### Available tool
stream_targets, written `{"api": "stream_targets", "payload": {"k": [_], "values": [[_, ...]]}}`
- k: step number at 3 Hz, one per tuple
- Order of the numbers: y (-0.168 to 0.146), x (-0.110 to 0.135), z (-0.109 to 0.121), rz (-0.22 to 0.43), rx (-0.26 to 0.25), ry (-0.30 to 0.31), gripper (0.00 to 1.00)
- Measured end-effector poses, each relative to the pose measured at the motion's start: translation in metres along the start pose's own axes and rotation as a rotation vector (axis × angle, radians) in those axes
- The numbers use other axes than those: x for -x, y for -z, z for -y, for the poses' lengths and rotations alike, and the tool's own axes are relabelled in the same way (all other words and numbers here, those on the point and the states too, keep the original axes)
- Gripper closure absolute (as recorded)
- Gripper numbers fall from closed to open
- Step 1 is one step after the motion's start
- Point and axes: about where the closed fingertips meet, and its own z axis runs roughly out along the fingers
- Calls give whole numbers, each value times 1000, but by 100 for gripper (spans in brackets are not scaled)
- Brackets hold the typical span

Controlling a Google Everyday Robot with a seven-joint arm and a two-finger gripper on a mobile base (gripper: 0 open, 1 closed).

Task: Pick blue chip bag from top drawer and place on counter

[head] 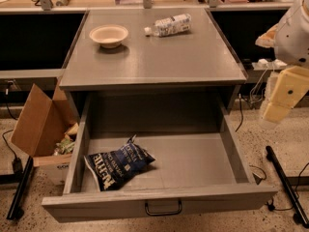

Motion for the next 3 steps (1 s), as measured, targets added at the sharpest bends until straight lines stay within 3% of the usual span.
{"api": "stream_targets", "payload": {"k": [1, 3], "values": [[0, 1, 0, 1, -1, 2, 0], [-74, 57, -2, 19, 89, 130, 0]]}}
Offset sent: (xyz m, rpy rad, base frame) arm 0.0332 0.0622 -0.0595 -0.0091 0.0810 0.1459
